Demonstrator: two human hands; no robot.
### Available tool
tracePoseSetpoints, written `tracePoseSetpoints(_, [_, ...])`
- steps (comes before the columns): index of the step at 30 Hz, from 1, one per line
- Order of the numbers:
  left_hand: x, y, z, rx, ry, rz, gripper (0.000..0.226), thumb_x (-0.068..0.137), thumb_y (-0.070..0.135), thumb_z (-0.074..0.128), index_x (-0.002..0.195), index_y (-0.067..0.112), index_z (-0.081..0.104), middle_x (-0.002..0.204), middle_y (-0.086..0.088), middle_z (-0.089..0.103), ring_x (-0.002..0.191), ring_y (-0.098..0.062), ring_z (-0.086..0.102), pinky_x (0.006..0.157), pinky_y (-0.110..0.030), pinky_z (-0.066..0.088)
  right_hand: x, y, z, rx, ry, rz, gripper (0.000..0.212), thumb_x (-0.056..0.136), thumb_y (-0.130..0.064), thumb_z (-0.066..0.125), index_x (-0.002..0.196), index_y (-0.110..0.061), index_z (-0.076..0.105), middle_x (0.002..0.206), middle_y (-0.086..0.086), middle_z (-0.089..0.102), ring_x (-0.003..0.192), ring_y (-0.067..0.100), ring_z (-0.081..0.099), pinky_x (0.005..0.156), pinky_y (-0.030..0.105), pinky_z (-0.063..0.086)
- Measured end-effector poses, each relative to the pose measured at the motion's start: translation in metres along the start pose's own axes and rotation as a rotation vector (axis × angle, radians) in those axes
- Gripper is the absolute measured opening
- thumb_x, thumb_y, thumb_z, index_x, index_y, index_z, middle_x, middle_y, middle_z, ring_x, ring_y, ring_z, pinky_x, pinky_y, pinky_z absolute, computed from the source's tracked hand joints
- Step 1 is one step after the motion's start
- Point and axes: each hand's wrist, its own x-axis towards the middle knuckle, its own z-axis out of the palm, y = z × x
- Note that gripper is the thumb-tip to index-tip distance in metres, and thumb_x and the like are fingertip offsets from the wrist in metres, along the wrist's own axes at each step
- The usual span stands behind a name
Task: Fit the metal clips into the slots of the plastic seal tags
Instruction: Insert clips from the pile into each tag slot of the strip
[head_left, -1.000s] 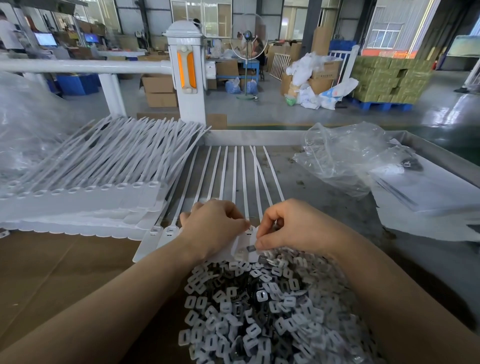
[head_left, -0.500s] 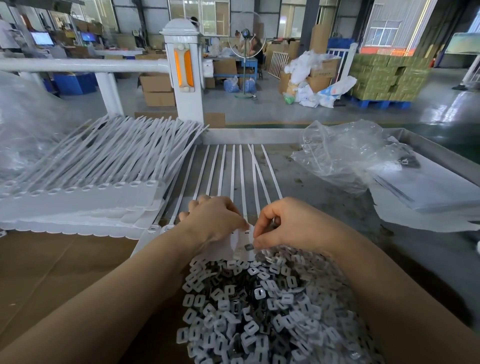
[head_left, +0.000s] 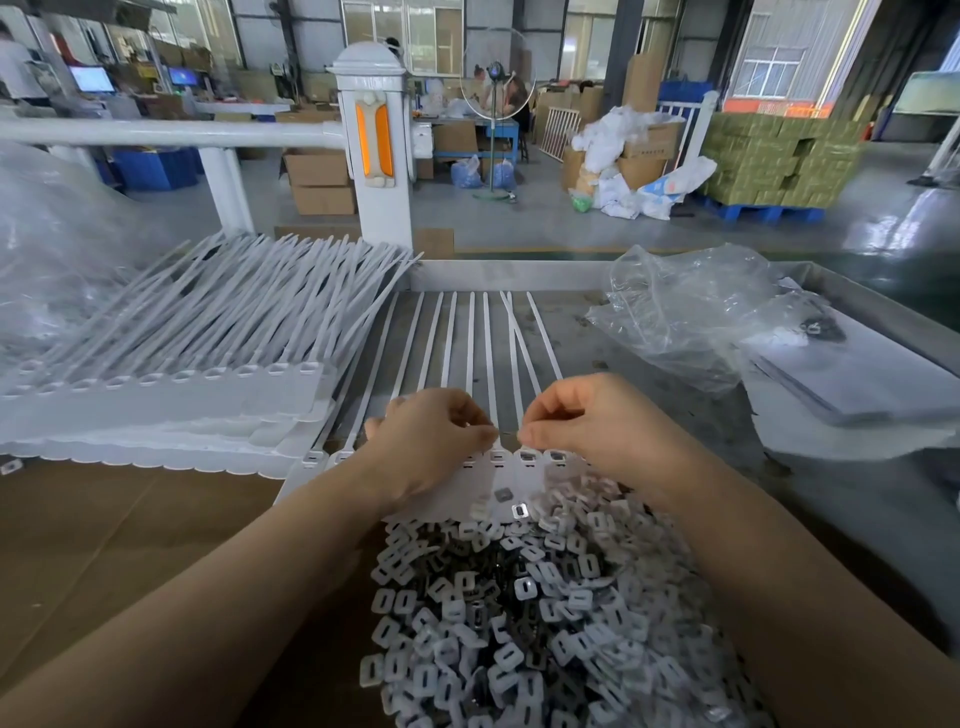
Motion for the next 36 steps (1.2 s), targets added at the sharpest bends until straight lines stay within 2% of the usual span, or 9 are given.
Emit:
tracePoseSetpoints(3, [-0.001,0.0,-0.002,-0.039,0.042,0.109,0.012,0.092,0.039,0.064,0.086,0.032,0.071,0.076,0.015,0.069,0.081,-0.004,0.062,0.095,-0.04,0.046,0.001,0.002,-0.002,0.1,0.049,0.026,0.003,0.084,-0.024,0.077,0.082,-0.024,0.074,0.077,0.0,0.074,0.056,0.002,0.055,0.054,0.017,0.047])
tracePoseSetpoints(7, [-0.001,0.002,-0.001,-0.295,0.012,0.185,0.009,0.092,0.027,0.067,0.086,0.027,0.073,0.071,0.014,0.069,0.064,0.005,0.058,0.06,-0.01,0.046,0.003,0.005,-0.001,0.14,0.087,0.051,0.005,0.082,-0.022,0.078,0.085,-0.024,0.075,0.083,0.002,0.075,0.052,0.0,0.051,0.061,0.022,0.046])
tracePoseSetpoints(10, [-0.001,0.002,-0.001,-0.38,0.001,0.22,0.007,0.09,0.017,0.07,0.088,0.023,0.073,0.079,0.005,0.072,0.07,-0.002,0.062,0.064,-0.01,0.048,0.004,0.005,0.0,0.17,0.104,0.057,0.006,0.081,-0.023,0.079,0.084,-0.026,0.075,0.085,0.001,0.075,0.058,0.003,0.054,0.064,0.025,0.048])
tracePoseSetpoints(13, [-0.002,-0.001,-0.001,-0.296,0.066,0.327,0.018,0.082,0.009,0.077,0.089,0.023,0.07,0.078,0.011,0.07,0.072,-0.002,0.06,0.069,-0.013,0.049,0.005,0.006,-0.001,0.215,0.1,0.075,0.009,0.081,-0.022,0.079,0.087,-0.024,0.073,0.088,0.004,0.074,0.062,0.009,0.054,0.068,0.029,0.047])
tracePoseSetpoints(20, [-0.004,0.002,0.003,-0.045,0.218,0.611,0.011,0.081,0.018,0.079,0.084,0.027,0.073,0.077,0.018,0.07,0.08,-0.005,0.064,0.082,-0.02,0.047,0.005,0.005,-0.001,0.252,0.061,0.081,0.01,0.083,-0.017,0.077,0.09,-0.021,0.071,0.067,-0.009,0.067,0.065,0.01,0.054,0.066,0.027,0.048])
tracePoseSetpoints(23, [-0.001,0.002,0.004,-0.121,0.172,0.543,0.004,0.086,0.021,0.075,0.084,0.024,0.073,0.076,0.015,0.072,0.075,-0.004,0.065,0.071,-0.011,0.047,0.003,0.003,-0.001,0.229,0.045,0.052,0.007,0.089,-0.015,0.07,0.091,-0.021,0.072,0.074,-0.006,0.074,0.062,0.005,0.056,0.066,0.026,0.048])
tracePoseSetpoints(29, [0.003,0.003,0.004,-0.286,0.079,0.258,0.011,0.091,0.021,0.069,0.082,0.025,0.072,0.076,0.008,0.073,0.077,-0.014,0.068,0.075,-0.026,0.055,0.003,0.001,0.001,0.092,0.047,0.044,0.008,0.091,-0.025,0.066,0.086,-0.025,0.073,0.076,-0.005,0.074,0.053,-0.004,0.055,0.062,0.025,0.046])
tracePoseSetpoints(34, [0.01,0.007,0.011,-0.162,0.029,0.149,0.013,0.089,0.028,0.069,0.076,0.029,0.07,0.063,0.013,0.066,0.06,-0.006,0.058,0.06,-0.024,0.047,0.007,0.009,0.004,-0.091,0.156,0.096,0.01,0.092,-0.024,0.062,0.084,-0.026,0.069,0.067,-0.006,0.066,0.049,0.004,0.054,0.054,0.026,0.046])
tracePoseSetpoints(36, [0.012,0.009,0.015,-0.04,0.017,0.157,0.011,0.09,0.03,0.067,0.079,0.03,0.07,0.068,0.014,0.065,0.071,-0.005,0.06,0.07,-0.026,0.049,0.007,0.011,0.004,-0.115,0.145,0.105,0.011,0.093,-0.024,0.061,0.084,-0.025,0.068,0.067,-0.004,0.067,0.04,0.001,0.048,0.049,0.023,0.041])
